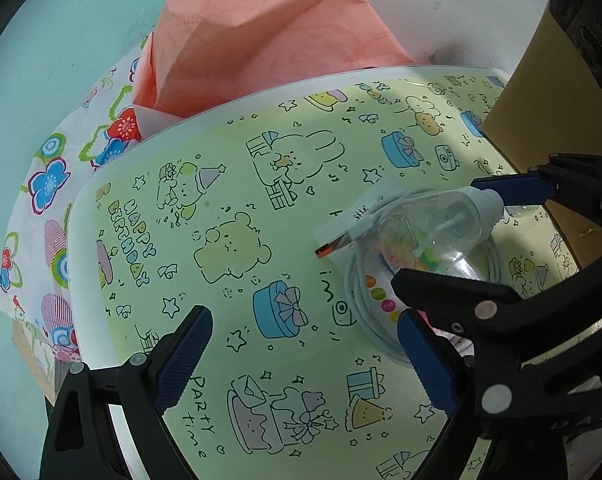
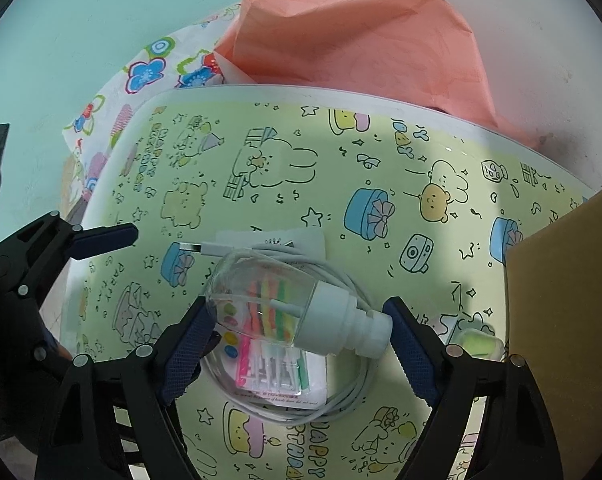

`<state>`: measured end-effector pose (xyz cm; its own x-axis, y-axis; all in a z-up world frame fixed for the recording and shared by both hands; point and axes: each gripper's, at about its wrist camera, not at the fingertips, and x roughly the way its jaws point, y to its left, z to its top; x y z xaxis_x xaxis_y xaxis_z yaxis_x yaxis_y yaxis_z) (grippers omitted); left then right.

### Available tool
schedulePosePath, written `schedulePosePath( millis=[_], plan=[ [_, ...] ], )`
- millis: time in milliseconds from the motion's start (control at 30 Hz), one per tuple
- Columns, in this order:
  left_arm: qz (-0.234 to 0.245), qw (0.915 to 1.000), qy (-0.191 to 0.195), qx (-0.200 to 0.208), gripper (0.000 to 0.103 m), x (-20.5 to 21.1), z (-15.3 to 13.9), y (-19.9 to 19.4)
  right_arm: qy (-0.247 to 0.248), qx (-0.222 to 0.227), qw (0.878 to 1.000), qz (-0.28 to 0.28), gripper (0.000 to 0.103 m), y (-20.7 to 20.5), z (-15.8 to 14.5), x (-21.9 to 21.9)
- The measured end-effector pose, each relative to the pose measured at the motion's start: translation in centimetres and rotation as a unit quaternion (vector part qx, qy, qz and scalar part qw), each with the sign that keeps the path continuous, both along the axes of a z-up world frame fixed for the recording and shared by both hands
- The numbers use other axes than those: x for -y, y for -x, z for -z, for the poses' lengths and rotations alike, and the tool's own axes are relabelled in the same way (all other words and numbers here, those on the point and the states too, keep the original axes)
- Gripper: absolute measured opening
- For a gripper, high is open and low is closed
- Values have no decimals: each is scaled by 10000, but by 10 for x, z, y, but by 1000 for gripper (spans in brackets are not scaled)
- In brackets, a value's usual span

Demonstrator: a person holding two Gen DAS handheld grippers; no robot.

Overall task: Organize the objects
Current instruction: 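Lower both grippers over the spray bottle and white cable bundle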

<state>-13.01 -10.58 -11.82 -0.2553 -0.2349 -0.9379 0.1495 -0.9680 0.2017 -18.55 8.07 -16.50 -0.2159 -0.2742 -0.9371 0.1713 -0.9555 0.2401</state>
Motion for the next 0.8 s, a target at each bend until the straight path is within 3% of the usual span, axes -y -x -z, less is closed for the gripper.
schedulePosePath(
  millis=[300, 800],
  plan=[
    [-57, 10000, 23, -51, 95, -15, -9, -18, 46, -69, 9998, -206, 87, -19, -15, 7],
    [-536, 9986, 2, 31, 95, 3, 2, -73, 108, 15, 9975, -704, 87, -44, -3, 63]
  ],
)
